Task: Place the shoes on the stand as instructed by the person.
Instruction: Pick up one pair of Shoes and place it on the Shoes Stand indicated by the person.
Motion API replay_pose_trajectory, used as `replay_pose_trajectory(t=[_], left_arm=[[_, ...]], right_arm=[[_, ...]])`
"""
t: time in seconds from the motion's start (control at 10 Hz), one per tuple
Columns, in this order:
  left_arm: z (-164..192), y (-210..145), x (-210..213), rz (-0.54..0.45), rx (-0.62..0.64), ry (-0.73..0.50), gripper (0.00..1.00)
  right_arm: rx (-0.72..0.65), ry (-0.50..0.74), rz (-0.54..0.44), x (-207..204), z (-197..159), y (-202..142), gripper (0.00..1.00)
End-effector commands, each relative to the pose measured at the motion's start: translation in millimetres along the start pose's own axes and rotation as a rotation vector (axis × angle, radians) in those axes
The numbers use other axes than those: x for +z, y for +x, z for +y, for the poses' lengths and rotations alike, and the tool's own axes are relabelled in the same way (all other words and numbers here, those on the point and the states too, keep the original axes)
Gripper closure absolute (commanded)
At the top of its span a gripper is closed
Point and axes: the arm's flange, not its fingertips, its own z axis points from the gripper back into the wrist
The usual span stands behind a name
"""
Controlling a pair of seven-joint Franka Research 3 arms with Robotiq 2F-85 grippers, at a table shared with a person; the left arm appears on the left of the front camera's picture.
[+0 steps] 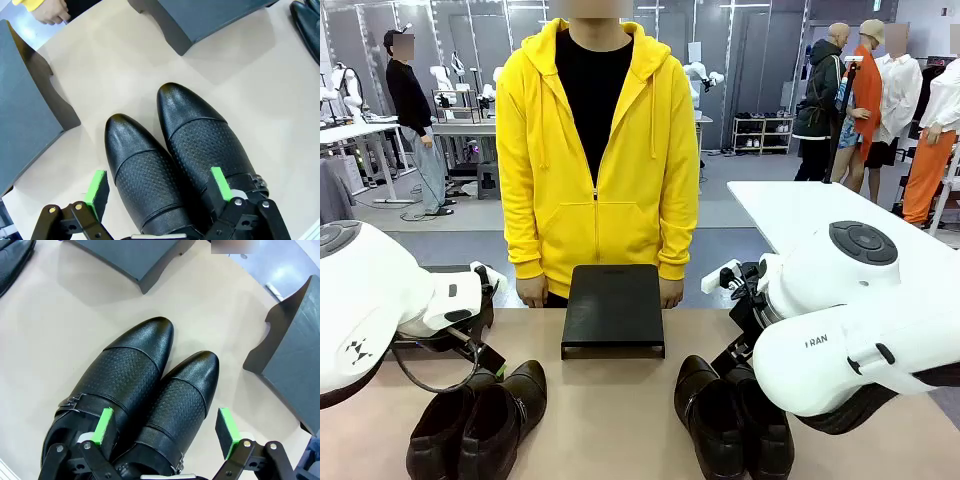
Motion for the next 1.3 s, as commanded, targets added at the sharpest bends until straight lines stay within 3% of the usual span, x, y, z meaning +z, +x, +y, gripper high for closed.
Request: replay_pose_trajectory(t=[0.0, 0.9, 1.2], left_arm=[[-0.3, 0.1, 0.0, 0.000, 0.000, 0.000, 0.00], [-0.4, 0.1, 0.0, 0.000, -0.001, 0.000, 0.00], [33.6, 29.8, 68.5, -0.014, 0.060, -0.127, 0.00]], right_arm=[[0.000, 0.000, 0.000, 0.0, 0.0, 0.0, 0.00], [0.002, 0.000, 0.000, 0.0, 0.0, 0.0, 0.00], [-0.032, 0.113, -0.033, 67.6, -31.2, 32.9, 0.00]])
